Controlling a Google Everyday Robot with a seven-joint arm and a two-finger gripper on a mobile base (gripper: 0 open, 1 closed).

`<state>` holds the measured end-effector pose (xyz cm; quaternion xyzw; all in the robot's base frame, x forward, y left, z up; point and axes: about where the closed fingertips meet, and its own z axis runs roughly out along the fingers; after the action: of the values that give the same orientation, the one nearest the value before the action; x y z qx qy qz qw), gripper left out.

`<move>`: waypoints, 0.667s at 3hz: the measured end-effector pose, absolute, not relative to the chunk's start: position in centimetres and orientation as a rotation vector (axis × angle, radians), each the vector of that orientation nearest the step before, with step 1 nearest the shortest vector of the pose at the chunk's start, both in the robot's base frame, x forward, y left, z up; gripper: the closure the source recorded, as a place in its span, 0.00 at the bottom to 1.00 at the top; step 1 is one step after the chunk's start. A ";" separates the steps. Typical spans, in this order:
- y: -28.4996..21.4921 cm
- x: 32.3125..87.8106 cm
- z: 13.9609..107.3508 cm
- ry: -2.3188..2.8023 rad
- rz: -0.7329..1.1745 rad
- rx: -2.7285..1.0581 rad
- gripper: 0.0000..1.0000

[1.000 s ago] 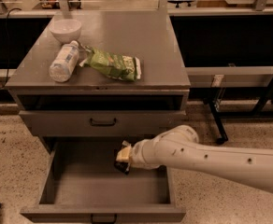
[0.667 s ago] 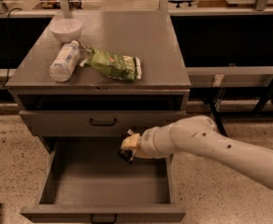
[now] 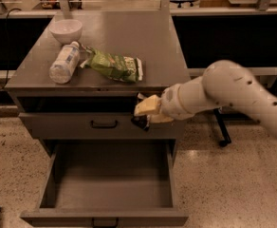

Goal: Pick rxbar chocolate from middle drawer and place on counter

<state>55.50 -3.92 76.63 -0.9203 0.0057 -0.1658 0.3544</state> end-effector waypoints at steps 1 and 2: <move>-6.2 53.8 83.3 -0.128 -0.442 -2.483 1.00; -7.4 53.1 86.3 -0.139 -0.432 -2.543 1.00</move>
Offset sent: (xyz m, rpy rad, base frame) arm -0.0329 -0.0536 0.1341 -0.2505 -0.0102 0.0800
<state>53.07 -7.44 86.28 -0.9463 -0.0519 -0.1607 0.2757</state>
